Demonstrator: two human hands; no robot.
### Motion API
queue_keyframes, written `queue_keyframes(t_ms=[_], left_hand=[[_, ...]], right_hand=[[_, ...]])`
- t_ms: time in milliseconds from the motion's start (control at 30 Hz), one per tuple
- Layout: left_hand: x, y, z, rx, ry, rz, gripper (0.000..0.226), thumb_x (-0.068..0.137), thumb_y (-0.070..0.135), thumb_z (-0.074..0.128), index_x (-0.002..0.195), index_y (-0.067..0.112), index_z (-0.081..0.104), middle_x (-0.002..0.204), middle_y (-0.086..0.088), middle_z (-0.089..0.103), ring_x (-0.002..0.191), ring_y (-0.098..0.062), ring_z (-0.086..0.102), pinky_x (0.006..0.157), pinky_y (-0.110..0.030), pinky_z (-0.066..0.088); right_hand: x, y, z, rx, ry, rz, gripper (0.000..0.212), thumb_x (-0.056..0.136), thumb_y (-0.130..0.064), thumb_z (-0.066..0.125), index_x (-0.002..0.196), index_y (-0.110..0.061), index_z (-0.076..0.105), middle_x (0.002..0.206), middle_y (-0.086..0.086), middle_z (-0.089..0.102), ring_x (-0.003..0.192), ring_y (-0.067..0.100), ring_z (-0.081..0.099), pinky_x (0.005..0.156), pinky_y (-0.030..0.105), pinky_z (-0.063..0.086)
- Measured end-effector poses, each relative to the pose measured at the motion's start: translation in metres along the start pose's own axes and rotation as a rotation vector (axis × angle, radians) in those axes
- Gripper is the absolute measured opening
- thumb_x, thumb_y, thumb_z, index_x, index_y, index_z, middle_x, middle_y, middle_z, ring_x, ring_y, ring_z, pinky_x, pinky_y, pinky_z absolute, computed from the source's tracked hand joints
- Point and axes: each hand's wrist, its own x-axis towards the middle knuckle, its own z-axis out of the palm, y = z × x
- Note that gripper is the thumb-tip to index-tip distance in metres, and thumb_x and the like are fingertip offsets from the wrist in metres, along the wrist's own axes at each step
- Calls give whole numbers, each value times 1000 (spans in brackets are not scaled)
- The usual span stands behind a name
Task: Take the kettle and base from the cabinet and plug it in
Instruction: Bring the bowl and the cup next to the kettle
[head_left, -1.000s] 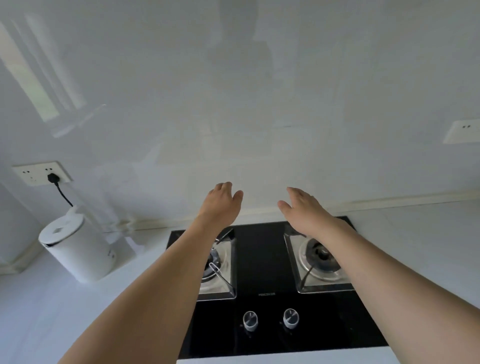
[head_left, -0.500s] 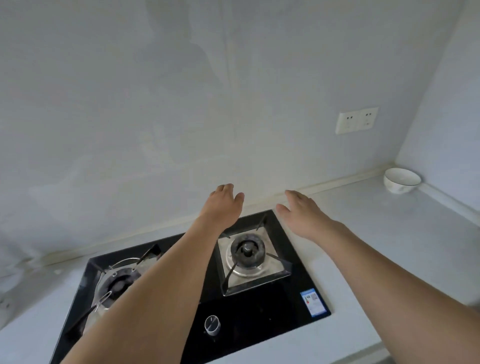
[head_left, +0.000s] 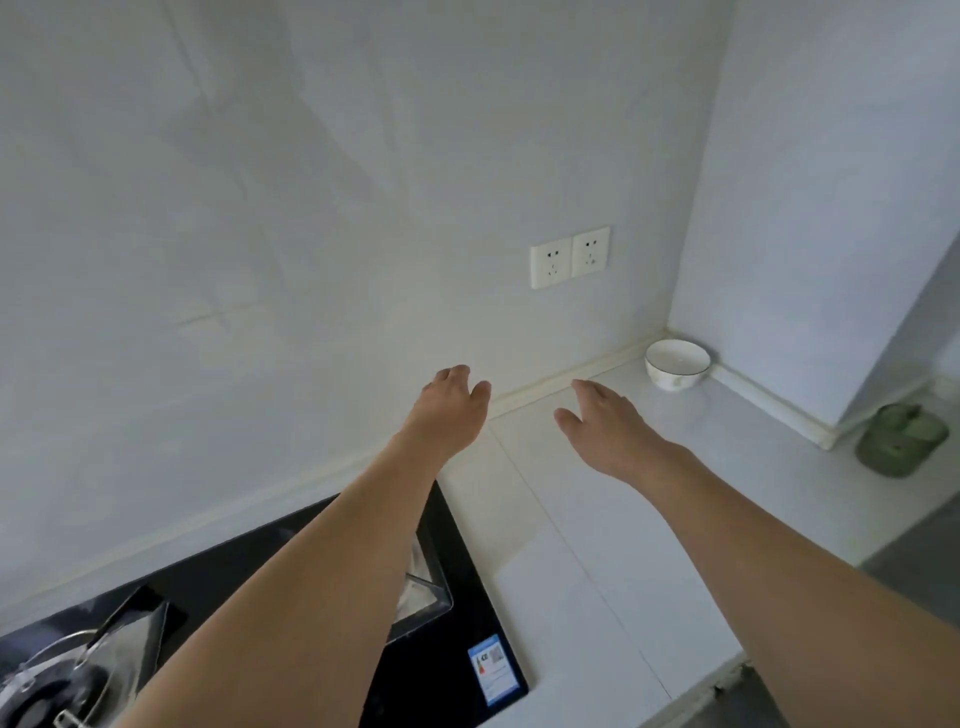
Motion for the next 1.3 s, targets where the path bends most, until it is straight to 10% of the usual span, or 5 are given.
queue_keyframes(t_ms=[467,700,900,1133,1300], left_hand=[[143,144,169,-525,-263,-100,46,99,37,38,135,9,48,130,-13,55,116,-33,53,92,-39,42],[222,202,265,-1028,-440,-520,20,97,39,48,110,23,48,108,-9,55,98,-30,61,94,-40,45],[273,228,341,-1236,-522,-713,39,93,36,56,128,25,43,126,-18,53,107,-39,58,100,-45,42],[324,211,404,-1326,-442,-776,30,93,33,54,121,24,48,110,-19,58,102,-37,61,100,-46,46],[332,207,415,-1304,-399,-723,22,90,20,51,111,17,48,102,-24,61,86,-35,65,89,-46,55]], right_hand=[[70,204,-30,536,134,566,58,97,-42,34,149,-18,27,154,7,32,137,26,35,94,35,33],[128,289,-40,906,213,816,52,97,-43,36,145,-23,34,132,1,48,101,21,45,80,32,33],[162,346,-21,1010,256,911,22,97,-37,36,77,-28,37,70,-4,35,61,16,33,53,27,24],[191,397,13,1133,306,971,43,100,-37,40,137,-16,43,111,1,50,100,20,48,83,32,33],[190,412,29,1189,318,1015,45,100,-35,41,138,-11,43,117,5,50,111,23,50,88,31,31]])
